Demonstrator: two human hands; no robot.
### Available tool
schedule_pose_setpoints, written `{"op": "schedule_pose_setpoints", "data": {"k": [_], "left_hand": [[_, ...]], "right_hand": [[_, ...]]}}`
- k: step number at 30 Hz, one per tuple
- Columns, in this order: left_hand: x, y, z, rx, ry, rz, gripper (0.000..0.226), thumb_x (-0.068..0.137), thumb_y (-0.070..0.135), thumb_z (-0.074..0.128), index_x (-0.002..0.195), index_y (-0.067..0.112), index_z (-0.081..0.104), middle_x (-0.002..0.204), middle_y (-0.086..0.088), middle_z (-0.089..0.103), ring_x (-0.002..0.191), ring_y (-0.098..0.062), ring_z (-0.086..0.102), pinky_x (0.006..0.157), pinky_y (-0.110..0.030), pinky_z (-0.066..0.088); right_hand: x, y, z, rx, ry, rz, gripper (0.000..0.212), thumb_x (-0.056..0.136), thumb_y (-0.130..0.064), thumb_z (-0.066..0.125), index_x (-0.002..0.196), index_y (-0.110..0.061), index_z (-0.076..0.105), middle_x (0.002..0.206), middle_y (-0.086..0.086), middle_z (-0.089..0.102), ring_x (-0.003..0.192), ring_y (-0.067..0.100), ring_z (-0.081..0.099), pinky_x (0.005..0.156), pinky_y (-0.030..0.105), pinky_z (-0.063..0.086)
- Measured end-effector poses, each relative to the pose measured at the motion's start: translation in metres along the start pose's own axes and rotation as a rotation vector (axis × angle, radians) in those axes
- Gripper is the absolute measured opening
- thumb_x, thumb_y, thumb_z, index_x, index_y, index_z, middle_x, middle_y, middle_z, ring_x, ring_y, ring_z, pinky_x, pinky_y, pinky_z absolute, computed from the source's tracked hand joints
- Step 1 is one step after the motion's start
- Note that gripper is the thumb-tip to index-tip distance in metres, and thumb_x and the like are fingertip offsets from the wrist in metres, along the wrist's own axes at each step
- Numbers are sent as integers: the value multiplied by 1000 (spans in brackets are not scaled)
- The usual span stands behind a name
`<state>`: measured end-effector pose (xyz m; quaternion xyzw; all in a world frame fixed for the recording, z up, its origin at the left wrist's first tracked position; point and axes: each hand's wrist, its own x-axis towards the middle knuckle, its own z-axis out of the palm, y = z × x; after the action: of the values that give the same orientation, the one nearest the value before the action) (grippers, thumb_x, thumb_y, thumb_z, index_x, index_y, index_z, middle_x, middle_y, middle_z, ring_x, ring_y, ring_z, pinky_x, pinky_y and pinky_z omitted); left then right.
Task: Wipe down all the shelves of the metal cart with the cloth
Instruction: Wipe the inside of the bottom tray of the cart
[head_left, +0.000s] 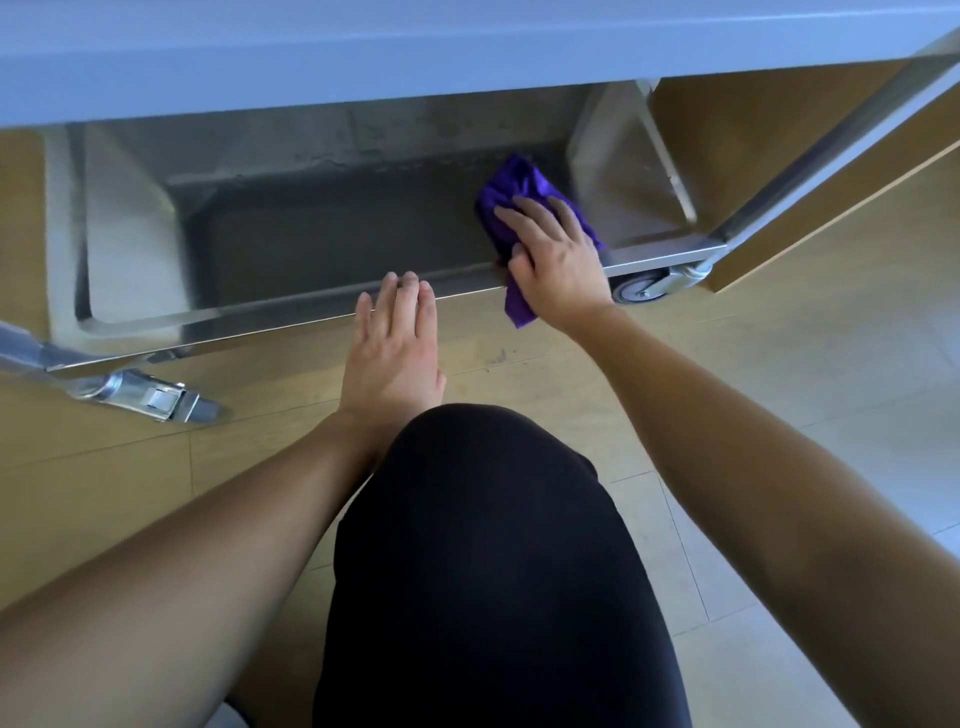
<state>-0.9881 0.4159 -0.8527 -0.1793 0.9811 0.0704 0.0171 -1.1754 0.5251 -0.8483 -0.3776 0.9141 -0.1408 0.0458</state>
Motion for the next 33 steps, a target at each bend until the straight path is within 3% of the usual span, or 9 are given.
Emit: {"op": "schedule_pose_setpoints", "data": {"k": [3,7,11,13,20,27,33], "left_hand": [[1,-3,-1,10,-24,24,83,81,17,63,149,1,17,156,-16,20,147,-33,12,120,-51,13],[0,-3,0,17,-35,34,87,79,18,63,150,2,15,157,-16,18,148,-32,10,120,-51,13],[-1,4,3,47,-33,29,93,72,25,61,148,-2,16,156,-20,19,147,-35,13,119,-53,15],[0,7,5,47,-28,17,96,69,28,63,147,-3,18,155,-21,20,146,-36,14,118,-54,16],[-1,1,11,-1,33,-2,99,60,27,68,145,-1,26,153,-20,27,146,-33,19,119,-51,16],[-1,-6,8,-43,46,30,92,69,23,65,149,5,22,154,-14,25,147,-29,16,121,-46,13],[8,-21,-2,-146,140,80,62,83,26,55,141,14,40,144,-2,39,134,-21,36,113,-37,28]], "right_hand": [[5,34,-12,-2,39,2,49,95,-25,40,143,-27,46,151,-1,43,145,28,27,122,42,20],[5,92,-32,36,97,282,49,96,-26,37,145,-30,41,153,-1,40,145,31,25,121,48,21],[10,85,-30,15,134,444,50,96,-26,37,146,-25,40,154,-1,38,144,34,24,120,49,21],[14,58,-22,-9,118,407,51,96,-25,38,146,-23,40,155,0,37,144,35,24,120,48,19],[5,-49,15,20,24,-2,48,98,-27,39,146,-28,42,155,-4,38,148,31,20,119,46,22],[23,-39,16,62,51,119,49,97,-33,41,146,-33,38,158,-5,31,150,30,13,121,49,17],[48,-56,27,63,92,228,53,95,-32,40,148,-29,34,159,-7,27,149,35,10,121,51,10]]}}
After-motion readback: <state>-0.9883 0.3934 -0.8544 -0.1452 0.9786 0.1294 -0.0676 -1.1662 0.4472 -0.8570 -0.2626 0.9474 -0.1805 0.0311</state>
